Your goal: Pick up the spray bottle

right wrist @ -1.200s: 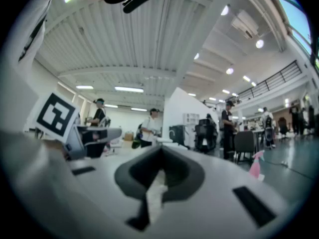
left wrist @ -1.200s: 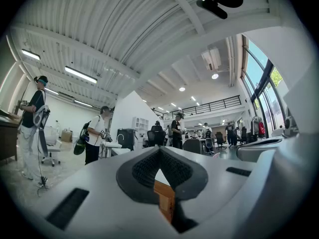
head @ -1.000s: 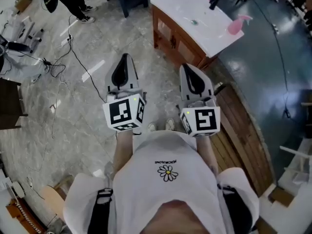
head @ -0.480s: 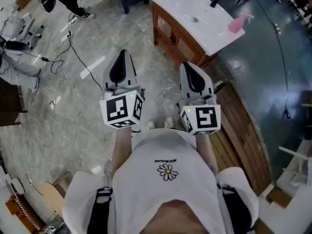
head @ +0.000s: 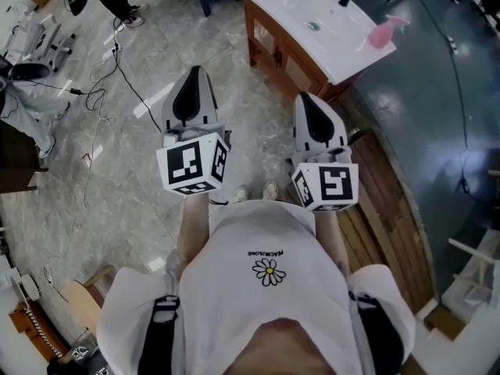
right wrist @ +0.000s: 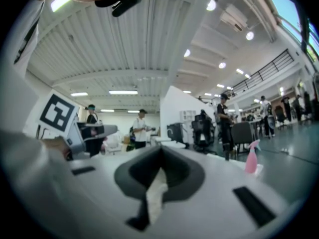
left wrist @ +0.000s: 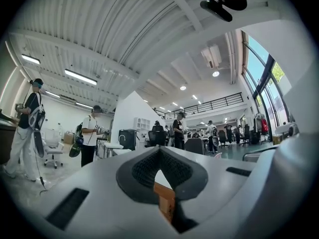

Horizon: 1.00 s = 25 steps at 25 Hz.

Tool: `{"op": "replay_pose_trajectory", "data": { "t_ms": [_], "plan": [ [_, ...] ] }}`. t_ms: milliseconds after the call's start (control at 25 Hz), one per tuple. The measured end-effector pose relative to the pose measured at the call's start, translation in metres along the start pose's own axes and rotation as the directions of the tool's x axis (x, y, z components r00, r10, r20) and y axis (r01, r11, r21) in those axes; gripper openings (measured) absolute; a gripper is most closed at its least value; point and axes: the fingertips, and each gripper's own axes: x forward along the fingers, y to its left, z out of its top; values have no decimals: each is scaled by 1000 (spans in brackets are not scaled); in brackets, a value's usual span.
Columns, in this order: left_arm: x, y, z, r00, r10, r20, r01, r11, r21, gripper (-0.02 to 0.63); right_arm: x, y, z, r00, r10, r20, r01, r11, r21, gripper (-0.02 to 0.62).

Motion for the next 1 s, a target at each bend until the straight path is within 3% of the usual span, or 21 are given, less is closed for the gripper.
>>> {"op": "replay_pose_trajectory", "data": {
  "t_ms": [360, 680, 840, 1000],
  "plan": [
    [-3, -39, 8, 997, -24, 70, 19, 997, 73, 20, -16, -40, 0, 997, -22, 75, 19, 999, 41, 30],
    [14, -54, 16, 992, -51, 114, 41, 995, 88, 20, -11, -60, 13, 992, -25, 120, 21, 999, 34, 29],
    [37, -42, 14, 989, -58, 135, 47, 995, 88, 20, 16, -62, 13, 991, -12, 130, 11, 1000, 12, 29],
    [75, -15, 6, 989, -47, 141, 43, 999, 32, 20, 49, -57, 19, 989, 15, 146, -4, 997, -71, 29]
  ]
}}
